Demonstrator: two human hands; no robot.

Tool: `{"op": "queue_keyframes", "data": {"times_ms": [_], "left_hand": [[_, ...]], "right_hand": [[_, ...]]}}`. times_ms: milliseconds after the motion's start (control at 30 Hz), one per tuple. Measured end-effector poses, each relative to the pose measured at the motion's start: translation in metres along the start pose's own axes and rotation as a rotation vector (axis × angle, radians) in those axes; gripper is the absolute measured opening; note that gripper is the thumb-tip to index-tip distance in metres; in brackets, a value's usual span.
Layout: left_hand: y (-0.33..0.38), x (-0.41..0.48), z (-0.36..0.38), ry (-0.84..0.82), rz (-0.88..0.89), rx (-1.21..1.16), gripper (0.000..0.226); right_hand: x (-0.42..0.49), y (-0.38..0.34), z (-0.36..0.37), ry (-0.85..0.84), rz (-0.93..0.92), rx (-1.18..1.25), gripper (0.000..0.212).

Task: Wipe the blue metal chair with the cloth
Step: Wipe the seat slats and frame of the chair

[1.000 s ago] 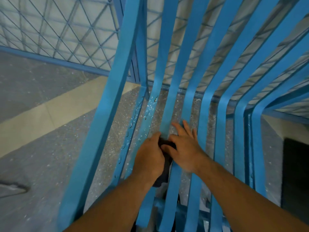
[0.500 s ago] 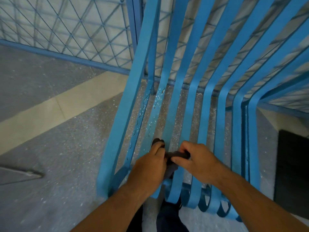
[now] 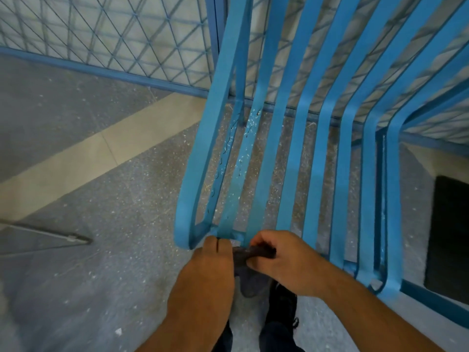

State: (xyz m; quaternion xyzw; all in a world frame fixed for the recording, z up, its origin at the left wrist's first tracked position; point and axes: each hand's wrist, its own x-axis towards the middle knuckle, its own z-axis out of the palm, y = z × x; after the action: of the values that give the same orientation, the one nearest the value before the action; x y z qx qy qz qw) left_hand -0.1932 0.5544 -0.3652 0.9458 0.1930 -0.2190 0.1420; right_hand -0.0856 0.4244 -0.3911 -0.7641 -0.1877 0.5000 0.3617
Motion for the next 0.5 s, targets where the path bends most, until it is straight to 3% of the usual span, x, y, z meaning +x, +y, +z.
{"op": "queue_keyframes", "data": {"times_ms": [100,233,367,500], "left_hand": [[0.004,0.016,-0.005,0.063,-0.052,0.029,0.030],[0.004,0.061,0.021,0.132,-0.177,-0.153,0.041],[0.003,0.078,0.061,0.050,-0.421,-0.577,0.025],[0.004,0.076,0.081,0.118,-0.351,-0.628,0.052]], "right_hand": [[0.018,0.003,0.003,0.115,0.016,0.131,0.012],[0.052,0.008,0.002,0.265,0.070,0.133,0.007],[0.074,0.011,-0.001,0.243,0.063,-0.039,0.009],[0.079,0.013,-0.010,0.180,0.089,-0.045,0.016]]}}
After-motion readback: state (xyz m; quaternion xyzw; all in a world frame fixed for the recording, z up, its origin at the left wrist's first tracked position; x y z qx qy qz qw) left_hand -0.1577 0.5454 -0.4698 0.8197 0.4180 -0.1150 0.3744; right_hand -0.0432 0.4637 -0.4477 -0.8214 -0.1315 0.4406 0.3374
